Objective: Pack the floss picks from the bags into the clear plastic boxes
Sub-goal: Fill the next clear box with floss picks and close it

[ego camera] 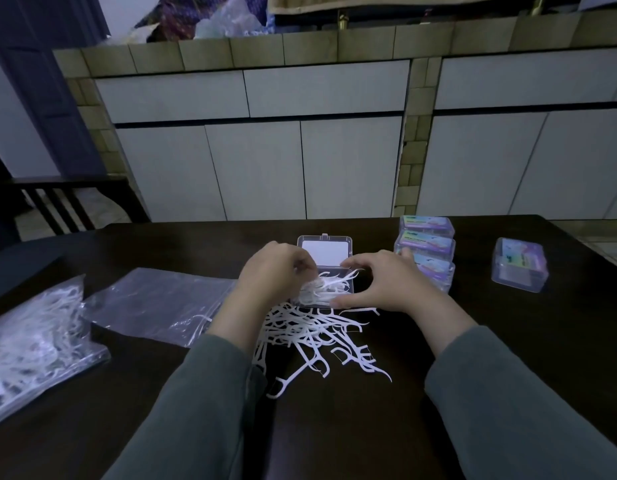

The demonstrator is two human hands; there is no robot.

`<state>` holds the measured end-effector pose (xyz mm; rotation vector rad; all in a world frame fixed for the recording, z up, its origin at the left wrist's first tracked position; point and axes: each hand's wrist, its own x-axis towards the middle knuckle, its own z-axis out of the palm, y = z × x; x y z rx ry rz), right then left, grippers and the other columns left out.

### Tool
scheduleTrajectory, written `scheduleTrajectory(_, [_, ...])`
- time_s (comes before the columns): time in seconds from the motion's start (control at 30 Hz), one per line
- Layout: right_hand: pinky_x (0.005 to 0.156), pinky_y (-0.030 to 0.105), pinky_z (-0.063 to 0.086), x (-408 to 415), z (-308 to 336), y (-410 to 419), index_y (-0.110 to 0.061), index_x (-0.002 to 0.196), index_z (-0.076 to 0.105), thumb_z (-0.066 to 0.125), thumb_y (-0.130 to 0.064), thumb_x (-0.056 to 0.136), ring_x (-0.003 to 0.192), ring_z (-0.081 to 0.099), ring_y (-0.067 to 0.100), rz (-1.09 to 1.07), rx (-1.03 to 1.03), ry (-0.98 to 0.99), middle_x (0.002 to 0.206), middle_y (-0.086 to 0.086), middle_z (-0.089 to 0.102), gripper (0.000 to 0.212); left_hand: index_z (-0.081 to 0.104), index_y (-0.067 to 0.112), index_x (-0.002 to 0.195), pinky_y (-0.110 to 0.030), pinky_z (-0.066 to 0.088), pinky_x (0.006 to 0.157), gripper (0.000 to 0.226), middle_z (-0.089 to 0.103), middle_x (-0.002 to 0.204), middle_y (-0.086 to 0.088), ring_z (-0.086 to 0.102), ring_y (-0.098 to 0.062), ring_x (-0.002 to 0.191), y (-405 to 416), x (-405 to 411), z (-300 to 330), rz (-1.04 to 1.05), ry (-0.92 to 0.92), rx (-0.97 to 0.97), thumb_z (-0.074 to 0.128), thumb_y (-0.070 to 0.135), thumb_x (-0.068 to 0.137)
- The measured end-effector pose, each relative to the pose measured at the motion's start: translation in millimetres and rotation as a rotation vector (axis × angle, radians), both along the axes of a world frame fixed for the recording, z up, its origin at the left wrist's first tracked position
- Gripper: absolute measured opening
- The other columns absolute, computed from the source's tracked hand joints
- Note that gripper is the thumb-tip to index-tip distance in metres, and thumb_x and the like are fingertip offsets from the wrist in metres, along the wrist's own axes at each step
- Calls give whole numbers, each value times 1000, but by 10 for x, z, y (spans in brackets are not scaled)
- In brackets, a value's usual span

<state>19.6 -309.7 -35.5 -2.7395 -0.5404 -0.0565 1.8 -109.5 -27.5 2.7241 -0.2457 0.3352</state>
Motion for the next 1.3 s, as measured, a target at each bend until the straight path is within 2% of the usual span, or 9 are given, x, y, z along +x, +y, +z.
scheduleTrajectory(0.17, [110,44,24,10,-9,-59,-43,134,47,59,-83,61,130,33,20,49,10,10,133,-11,54,85,69,42,104,-32,52,89,22,62,115,8,57,-9,102,-41,-46,2,-166,133,-101,69,29,86])
scheduleTrajectory(0.27, [109,43,20,7,-16,-70,-43,132,49,60,-81,64,128,35,18,77,26,-15,129,-11,55,79,70,31,112,-26,50,87,27,66,107,10,58,-6,98,-196,-53,-17,-180,81,-97,70,32,85])
scheduleTrajectory(0.47, [108,38,17,-19,18,-85,-39,135,48,60,-80,65,120,43,10,104,41,-17,123,-14,60,83,75,39,92,-25,39,72,18,65,105,8,47,-13,96,-203,10,-10,-59,52,94,70,50,79])
scheduleTrajectory(0.63, [112,43,16,-57,57,-77,-35,136,48,62,-76,68,122,44,10,89,33,-20,122,-15,61,81,72,35,106,-25,37,77,21,66,112,10,40,-10,96,-90,-35,55,-69,41,107,69,38,85])
scheduleTrajectory(0.73, [111,41,17,-89,83,-80,-34,136,48,64,-71,71,115,42,7,84,40,-26,120,-14,60,77,71,33,109,-25,37,81,23,65,112,13,41,-8,100,-180,-71,63,-98,-39,35,68,36,86])
scheduleTrajectory(0.87, [109,41,17,-74,51,-89,-39,126,55,65,-72,70,110,45,5,116,63,-67,112,-18,61,65,72,39,101,-33,52,83,20,65,101,8,58,-9,90,-362,-49,-46,-138,-10,-50,67,45,82])
scheduleTrajectory(1.1, [106,40,20,-63,55,-98,-40,120,58,66,-71,70,109,47,8,112,77,-69,98,-21,56,59,71,29,109,-30,51,86,21,69,101,9,58,-6,97,-398,-65,-30,-216,11,-152,65,24,90])
scheduleTrajectory(1.23, [106,38,23,-106,99,-118,-35,136,48,65,-69,72,104,31,4,67,27,-45,112,-13,57,74,69,27,90,-14,45,70,7,69,89,14,57,9,75,-249,-102,36,-192,-54,-428,69,21,86])
scheduleTrajectory(1.3, [105,37,24,-107,97,-103,-36,136,47,63,-72,71,107,34,6,59,5,-49,119,-11,59,77,70,23,90,-13,40,58,5,70,88,10,51,8,57,-223,-111,38,-149,-72,-572,70,21,86])
